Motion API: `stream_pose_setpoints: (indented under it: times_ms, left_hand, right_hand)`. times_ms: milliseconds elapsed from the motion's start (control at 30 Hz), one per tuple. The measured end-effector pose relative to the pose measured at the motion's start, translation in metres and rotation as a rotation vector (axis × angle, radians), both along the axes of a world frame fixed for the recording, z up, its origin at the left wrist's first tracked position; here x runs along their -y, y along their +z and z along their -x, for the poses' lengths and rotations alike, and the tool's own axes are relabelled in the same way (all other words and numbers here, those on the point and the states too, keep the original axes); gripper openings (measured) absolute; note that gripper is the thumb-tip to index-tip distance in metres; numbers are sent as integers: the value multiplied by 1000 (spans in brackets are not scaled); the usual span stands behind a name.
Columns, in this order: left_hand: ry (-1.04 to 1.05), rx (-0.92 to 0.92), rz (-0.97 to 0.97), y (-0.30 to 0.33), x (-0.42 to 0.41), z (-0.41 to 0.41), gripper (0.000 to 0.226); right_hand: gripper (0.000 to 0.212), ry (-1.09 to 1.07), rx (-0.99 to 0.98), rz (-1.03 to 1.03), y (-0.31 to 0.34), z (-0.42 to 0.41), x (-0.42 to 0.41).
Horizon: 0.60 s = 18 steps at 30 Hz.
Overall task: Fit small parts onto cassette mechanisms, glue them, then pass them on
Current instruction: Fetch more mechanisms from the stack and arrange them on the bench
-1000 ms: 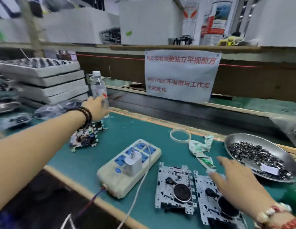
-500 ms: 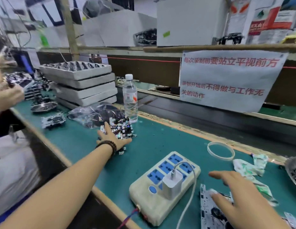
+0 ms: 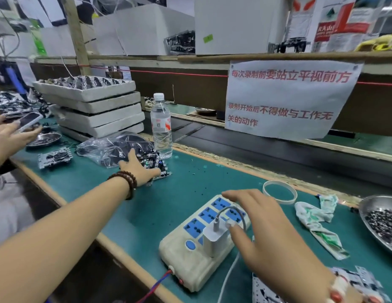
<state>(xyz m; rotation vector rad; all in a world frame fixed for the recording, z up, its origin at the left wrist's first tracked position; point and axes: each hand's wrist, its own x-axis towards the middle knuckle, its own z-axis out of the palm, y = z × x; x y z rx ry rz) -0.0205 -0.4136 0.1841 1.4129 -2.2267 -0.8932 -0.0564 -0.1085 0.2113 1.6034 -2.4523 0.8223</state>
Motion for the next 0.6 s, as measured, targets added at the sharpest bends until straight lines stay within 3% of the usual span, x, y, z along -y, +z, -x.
stream_pose_setpoints:
  times_ms: [133,200,267,400,533,600]
  left_hand:
    - [-215,-63,-9,39,-32,-4,81]
    - [-421,-119,-175,59,-62,-6,46]
    - [-592,-51,-378,74,-96,-8,26]
    - [-974,115,-538,92,-156,-6,28]
    - [-1138,270,-425,98,-197,1,42]
    - [-1158,328,-357,101,-210,8,39]
  right_hand:
    - [48,6,-36,49,2,-3,-6]
    - [58,-12,-56,59,4,-2,-12]
    - [74,-28,-102,65,7,-1,-20]
    - [81,-87,-221,56,15,5,-48]
    - [51,-125,-197,-17,22,8,-78]
    - [44,-154,-171,-18,24,9,-88]
